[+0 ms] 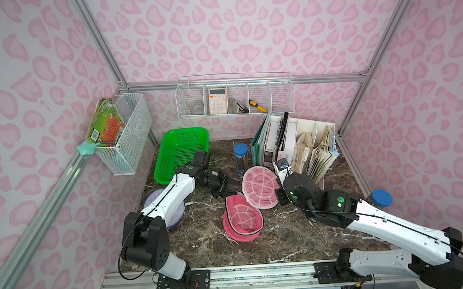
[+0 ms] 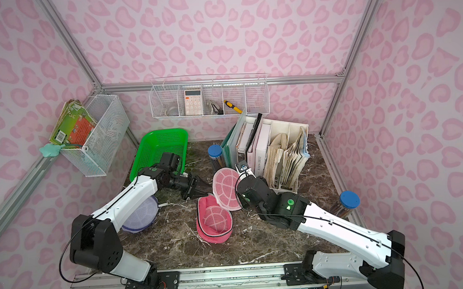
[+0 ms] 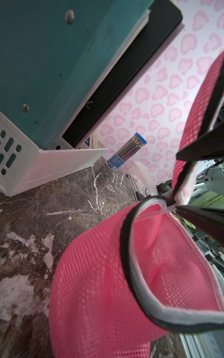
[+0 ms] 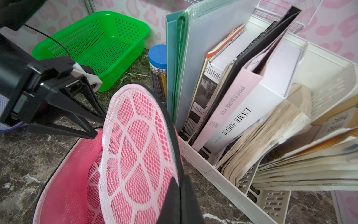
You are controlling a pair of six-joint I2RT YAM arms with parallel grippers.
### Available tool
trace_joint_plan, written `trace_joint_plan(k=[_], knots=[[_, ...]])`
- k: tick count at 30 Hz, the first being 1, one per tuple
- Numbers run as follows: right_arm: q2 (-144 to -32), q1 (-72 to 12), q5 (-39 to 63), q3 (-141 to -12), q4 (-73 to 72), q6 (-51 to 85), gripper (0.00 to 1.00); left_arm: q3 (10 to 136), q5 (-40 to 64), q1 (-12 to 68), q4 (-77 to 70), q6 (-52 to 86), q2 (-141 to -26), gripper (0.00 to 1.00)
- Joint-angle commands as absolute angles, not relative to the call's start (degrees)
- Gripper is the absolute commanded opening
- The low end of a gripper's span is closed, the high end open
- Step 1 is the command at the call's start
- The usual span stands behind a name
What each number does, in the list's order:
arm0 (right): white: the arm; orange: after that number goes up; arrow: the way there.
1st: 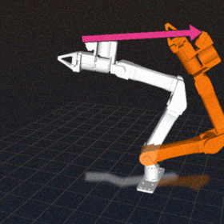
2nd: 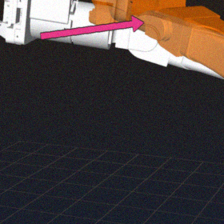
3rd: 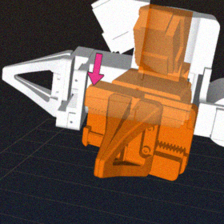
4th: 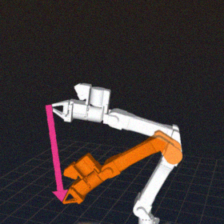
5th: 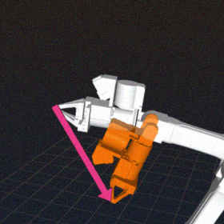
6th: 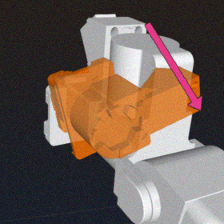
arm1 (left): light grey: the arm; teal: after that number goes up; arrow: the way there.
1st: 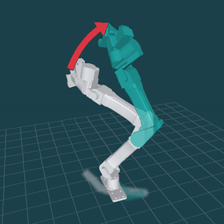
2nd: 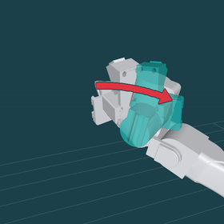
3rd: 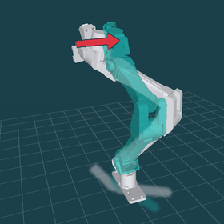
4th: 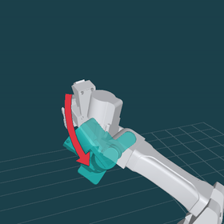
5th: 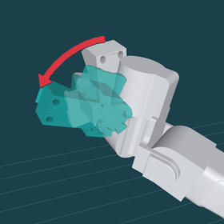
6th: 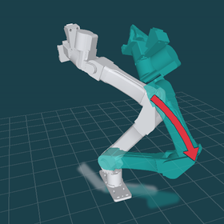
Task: Turn the laundry bag inside out
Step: Turn over the laundry bag at the center of the board.
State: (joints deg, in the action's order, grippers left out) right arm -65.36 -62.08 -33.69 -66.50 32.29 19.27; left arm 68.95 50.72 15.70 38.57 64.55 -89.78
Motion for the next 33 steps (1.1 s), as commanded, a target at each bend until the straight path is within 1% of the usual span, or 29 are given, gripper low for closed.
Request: trace_joint_plan(k=[1, 9, 12, 14, 15, 16, 18, 19, 23, 26, 28, 29, 31, 33], knots=[[-65.26, -62.14, -34.8, -66.46, 31.0, 19.01, 0.0, 68.16, 52.49, 16.08, 37.43, 65.83, -90.67, 0.43], [-65.54, -62.23, -34.89, -66.42, 30.59, 18.79, 0.0, 67.57, 52.23, 17.31, 38.23, 65.11, -92.7, 0.43], [-65.57, -62.44, -34.82, -66.27, 30.45, 18.9, 0.0, 67.64, 51.94, 17.49, 37.98, 64.94, -93.99, 0.41], [-65.4, -62.48, -34.98, -66.23, 30.58, 18.85, 0.0, 67.42, 51.71, 17.49, 37.78, 64.82, -94.58, 0.34], [-65.26, -62.54, -35.07, -66.05, 30.57, 18.74, 0.0, 67.49, 51.62, 17.49, 37.58, 64.86, -94.81, 0.27], [-65.15, -62.58, -35.2, -65.93, 30.66, 18.64, 0.0, 67.56, 51.55, 17.49, 37.57, 64.86, -95.04, 0.18], [-64.95, -62.74, -35.65, -65.74, 30.86, 18.1, 0.0, 68.19, 51.03, 17.44, 37.52, 65.01, -95.57, 0.05], [-65.03, -63.0, -36.02, -65.82, 31.07, 17.49, 0.0, 68.68, 50.72, 17.4, 37.44, 65.08, -95.9, 0.0], [-66.9, -66.16, -40.04, -68.31, 32.92, 14.52, 0.0, 70.84, 50.54, 17.36, 36.97, 65.13, -98.28, 0.0], [-69.73, -71.23, -45.45, -70.83, 33.83, 11.65, 0.0, 72.19, 50.62, 17.31, 35.85, 65.43, -100.24, 0.0], [-71.96, -74.96, -47.05, -72.77, 33.28, 9.76, 0.0, 73.31, 50.97, 17.23, 34.41, 65.89, -101.53, 0.0], [-72.97, -76.5, -47.11, -73.53, 32.54, 8.99, 0.0, 73.84, 50.87, 17.23, 34.32, 65.9, -102.09, 0.0], [-74.89, -79.18, -45.24, -74.68, 30.13, 7.81, 0.05, 74.98, 50.89, 17.23, 33.76, 65.91, -102.89, 0.0], [-76.55, -81.16, -39.98, -75.03, 25.8, 7.6, 0.11, 76.01, 51.07, 17.23, 33.51, 65.57, -103.54, 0.0]])
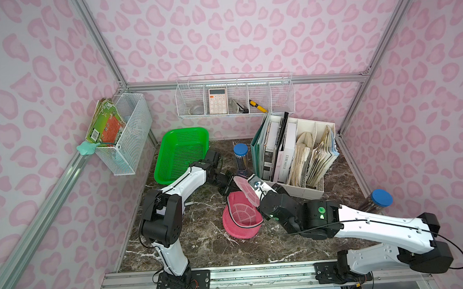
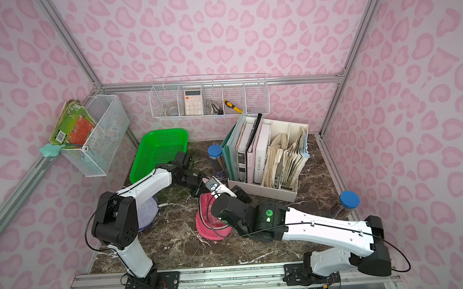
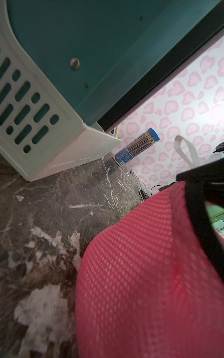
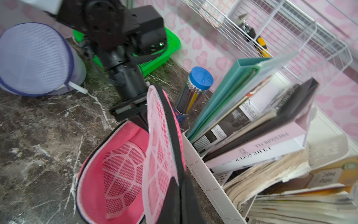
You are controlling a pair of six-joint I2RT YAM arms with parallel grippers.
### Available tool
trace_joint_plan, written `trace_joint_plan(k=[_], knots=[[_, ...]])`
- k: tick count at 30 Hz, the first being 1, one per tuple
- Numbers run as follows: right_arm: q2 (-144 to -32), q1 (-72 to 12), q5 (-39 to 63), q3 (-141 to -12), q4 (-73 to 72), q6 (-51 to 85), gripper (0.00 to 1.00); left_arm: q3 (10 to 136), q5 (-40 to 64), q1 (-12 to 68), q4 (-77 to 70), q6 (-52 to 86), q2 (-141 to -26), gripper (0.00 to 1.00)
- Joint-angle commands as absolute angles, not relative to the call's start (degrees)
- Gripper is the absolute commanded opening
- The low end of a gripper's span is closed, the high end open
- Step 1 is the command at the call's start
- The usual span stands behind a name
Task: Turn the laundry bag inside out
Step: Turn over the laundry bag at the center of the board.
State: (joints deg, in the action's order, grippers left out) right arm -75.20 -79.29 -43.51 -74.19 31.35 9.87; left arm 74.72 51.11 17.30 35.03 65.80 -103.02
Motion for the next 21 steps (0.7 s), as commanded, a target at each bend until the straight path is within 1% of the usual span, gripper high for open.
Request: trace_joint_plan(k=[1, 3, 5, 7, 9, 11, 14, 21], knots=[[-77.13, -81.61, -37.12, -74.77, 23.85, 7.88, 0.15, 76.27, 51.3, 17.21, 33.41, 65.39, -103.65, 0.0], [-78.65, -81.9, -31.37, -73.99, 19.99, 9.5, 0.22, 76.54, 51.32, 17.25, 33.2, 64.82, -103.28, 0.0], [-79.74, -81.87, -28.04, -72.94, 17.63, 11.34, 0.27, 76.39, 51.5, 17.23, 32.8, 64.4, -102.53, 0.0], [-80.4, -81.74, -27.14, -72.64, 17.22, 13.13, 0.32, 76.14, 51.84, 17.14, 32.81, 63.77, -102.09, 0.0], [-80.43, -81.24, -27.27, -72.35, 17.98, 14.24, 0.34, 76.11, 52.14, 17.14, 32.72, 63.09, -101.79, 0.0], [-79.88, -79.68, -27.39, -72.04, 19.46, 16.18, 0.35, 76.19, 52.45, 17.19, 32.74, 62.06, -101.41, 0.0], [-77.23, -75.28, -24.68, -69.73, 20.93, 19.85, 0.35, 76.55, 53.32, 17.26, 32.98, 59.5, -100.66, 0.0], [-68.4, -62.59, -14.63, -58.97, 19.91, 27.11, 0.37, 78.05, 53.76, 17.91, 37.27, 48.91, -96.79, 0.0]])
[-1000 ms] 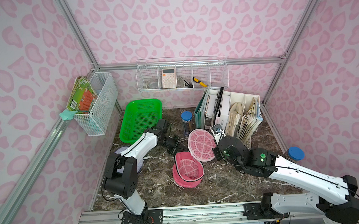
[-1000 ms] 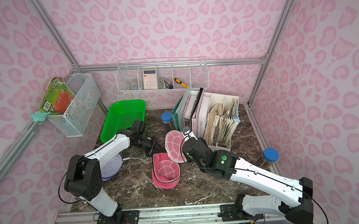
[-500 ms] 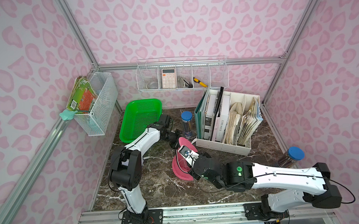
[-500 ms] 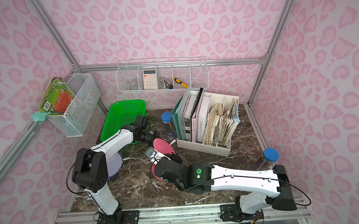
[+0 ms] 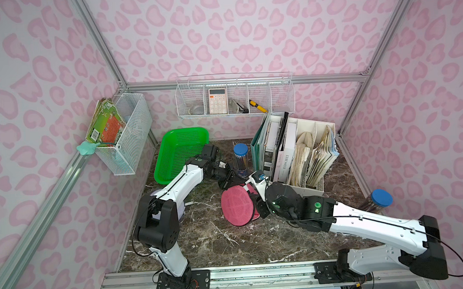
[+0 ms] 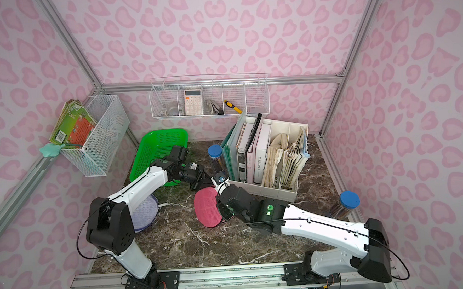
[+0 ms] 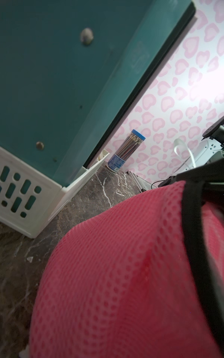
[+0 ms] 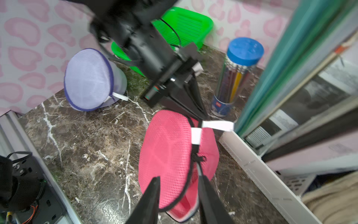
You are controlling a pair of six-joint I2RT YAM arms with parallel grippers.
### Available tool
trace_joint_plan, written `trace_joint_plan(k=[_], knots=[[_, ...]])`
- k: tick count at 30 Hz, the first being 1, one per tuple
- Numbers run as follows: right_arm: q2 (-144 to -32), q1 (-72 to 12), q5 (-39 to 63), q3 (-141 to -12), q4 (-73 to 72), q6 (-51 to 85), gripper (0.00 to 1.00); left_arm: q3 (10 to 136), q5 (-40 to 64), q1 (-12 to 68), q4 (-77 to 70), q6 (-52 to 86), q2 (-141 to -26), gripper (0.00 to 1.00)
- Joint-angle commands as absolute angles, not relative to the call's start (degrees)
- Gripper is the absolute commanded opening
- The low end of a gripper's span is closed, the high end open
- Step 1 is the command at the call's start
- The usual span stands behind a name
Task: Turn the laundry bag inside out
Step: Turn over the laundry bag at the center of the board, then zip the zipper on the laundry bag.
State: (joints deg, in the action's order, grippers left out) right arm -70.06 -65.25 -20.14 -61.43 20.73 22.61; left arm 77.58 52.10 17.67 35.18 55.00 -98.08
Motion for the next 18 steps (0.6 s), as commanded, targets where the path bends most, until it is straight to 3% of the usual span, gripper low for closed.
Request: trace_joint_plan(k=[1, 9, 18], knots=[[-67.38, -60.55, -12.43, -57.4, 19.48, 28.05, 0.37, 78.05, 54.05, 18.14, 37.31, 47.72, -96.02, 0.0], [-65.47, -50.54, 6.36, -50.35, 11.82, 34.79, 0.4, 77.52, 53.01, 20.19, 37.83, 41.3, -92.78, 0.0], [-72.64, -47.08, 21.8, -49.91, 4.2, 39.81, 0.39, 77.19, 52.86, 21.61, 37.64, 39.73, -92.22, 0.0]])
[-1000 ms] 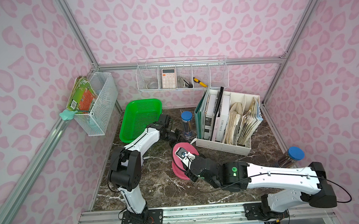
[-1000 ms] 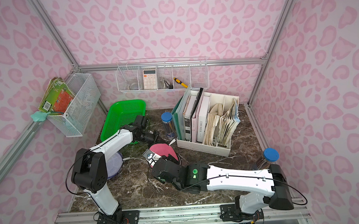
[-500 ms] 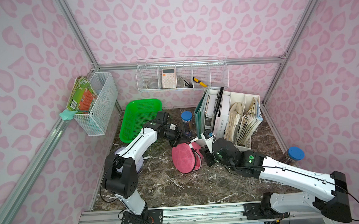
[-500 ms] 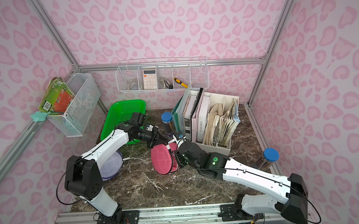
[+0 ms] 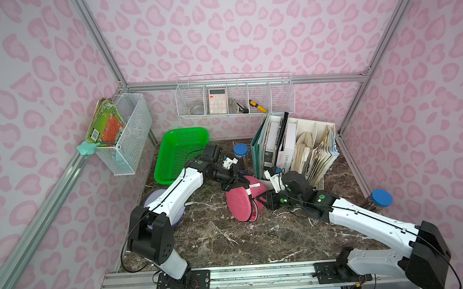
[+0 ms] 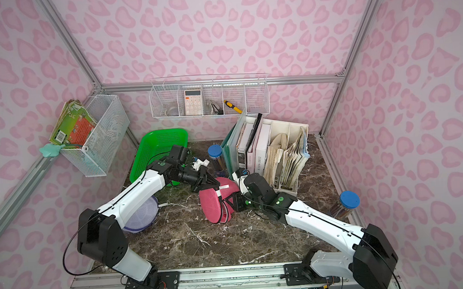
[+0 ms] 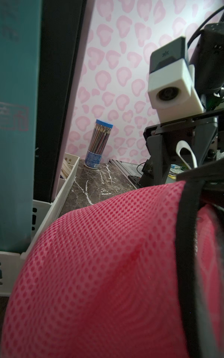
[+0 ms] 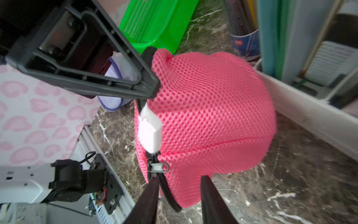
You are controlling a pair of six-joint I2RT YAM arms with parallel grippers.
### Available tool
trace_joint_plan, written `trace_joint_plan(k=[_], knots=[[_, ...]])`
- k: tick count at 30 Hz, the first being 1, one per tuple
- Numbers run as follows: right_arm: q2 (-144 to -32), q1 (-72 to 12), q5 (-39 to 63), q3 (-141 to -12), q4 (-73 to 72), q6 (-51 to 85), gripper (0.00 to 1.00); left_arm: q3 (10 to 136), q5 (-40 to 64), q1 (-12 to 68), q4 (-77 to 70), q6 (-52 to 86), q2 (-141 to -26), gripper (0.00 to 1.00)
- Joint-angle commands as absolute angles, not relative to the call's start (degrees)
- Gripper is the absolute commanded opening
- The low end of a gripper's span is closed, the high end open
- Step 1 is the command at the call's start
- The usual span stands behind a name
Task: Turn the laundry bag inside out
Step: Zip the zipper on the laundry bag.
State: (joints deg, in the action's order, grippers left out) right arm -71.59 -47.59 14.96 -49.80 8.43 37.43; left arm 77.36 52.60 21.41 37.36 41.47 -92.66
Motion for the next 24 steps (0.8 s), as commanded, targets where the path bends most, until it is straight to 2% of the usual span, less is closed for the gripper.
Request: trace_joint_plan(k=[1, 10, 18, 21, 24], knots=[[-73.26, -46.6, 22.83, -49.94, 4.0, 40.26, 0.39, 77.17, 52.82, 21.75, 37.53, 39.57, -92.12, 0.0], [-75.63, -44.21, 29.07, -50.82, 3.26, 41.45, 0.37, 76.61, 52.27, 21.97, 37.18, 39.59, -91.76, 0.0], [-76.73, -44.27, 31.58, -51.49, 2.68, 41.49, 0.29, 76.87, 52.38, 22.14, 37.07, 39.64, -92.34, 0.0], [-76.21, -44.29, 31.82, -51.34, 1.74, 41.67, 0.23, 76.84, 52.29, 22.15, 37.08, 39.55, -92.46, 0.0], [-75.85, -44.38, 32.68, -51.56, 0.83, 41.65, 0.22, 76.58, 52.28, 22.18, 37.02, 39.45, -92.55, 0.0]])
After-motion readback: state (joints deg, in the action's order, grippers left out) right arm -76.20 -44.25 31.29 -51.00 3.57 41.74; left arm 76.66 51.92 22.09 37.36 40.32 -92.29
